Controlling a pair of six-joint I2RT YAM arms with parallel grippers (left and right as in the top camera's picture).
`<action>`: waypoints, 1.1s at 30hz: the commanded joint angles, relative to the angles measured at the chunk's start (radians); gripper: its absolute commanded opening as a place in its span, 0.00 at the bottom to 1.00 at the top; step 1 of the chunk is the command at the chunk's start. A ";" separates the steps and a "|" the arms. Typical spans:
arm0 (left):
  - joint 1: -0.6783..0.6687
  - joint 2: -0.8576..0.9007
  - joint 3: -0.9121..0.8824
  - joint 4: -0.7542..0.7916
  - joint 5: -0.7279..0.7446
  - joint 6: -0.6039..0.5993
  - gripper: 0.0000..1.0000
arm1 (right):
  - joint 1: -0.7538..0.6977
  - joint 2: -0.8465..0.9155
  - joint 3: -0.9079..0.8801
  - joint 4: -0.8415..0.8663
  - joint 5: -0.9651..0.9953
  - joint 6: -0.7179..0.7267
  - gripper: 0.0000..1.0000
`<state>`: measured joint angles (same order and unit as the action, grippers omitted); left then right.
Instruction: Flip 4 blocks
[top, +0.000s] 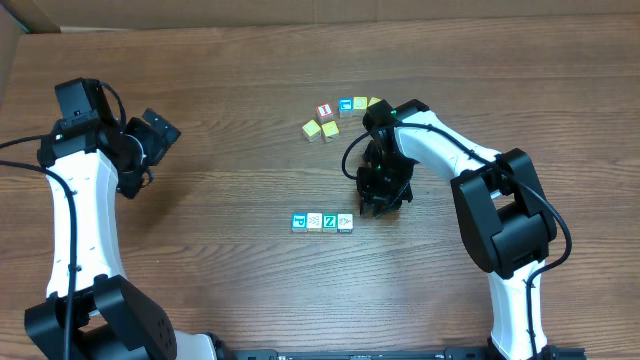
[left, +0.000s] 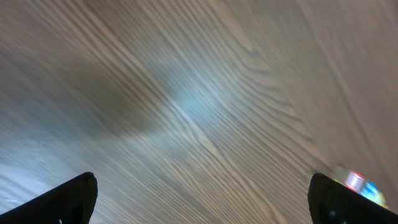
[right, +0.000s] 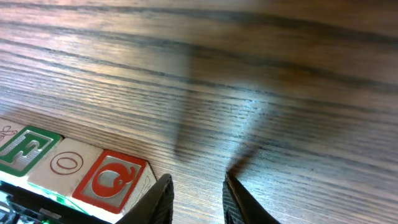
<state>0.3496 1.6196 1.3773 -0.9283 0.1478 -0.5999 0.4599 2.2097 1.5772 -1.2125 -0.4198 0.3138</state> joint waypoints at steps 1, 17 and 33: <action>0.000 -0.005 0.010 -0.052 0.224 0.008 1.00 | -0.002 -0.020 -0.006 0.011 0.008 0.000 0.35; -0.483 -0.005 -0.018 -0.220 -0.176 0.084 1.00 | -0.101 -0.020 0.018 -0.040 0.000 -0.007 0.20; -0.552 -0.004 -0.085 -0.290 -0.327 0.080 0.04 | -0.106 -0.020 0.011 -0.011 0.015 -0.007 0.04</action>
<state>-0.2012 1.6196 1.3392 -1.2167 -0.1360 -0.5312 0.3496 2.2093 1.5772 -1.2358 -0.4110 0.3103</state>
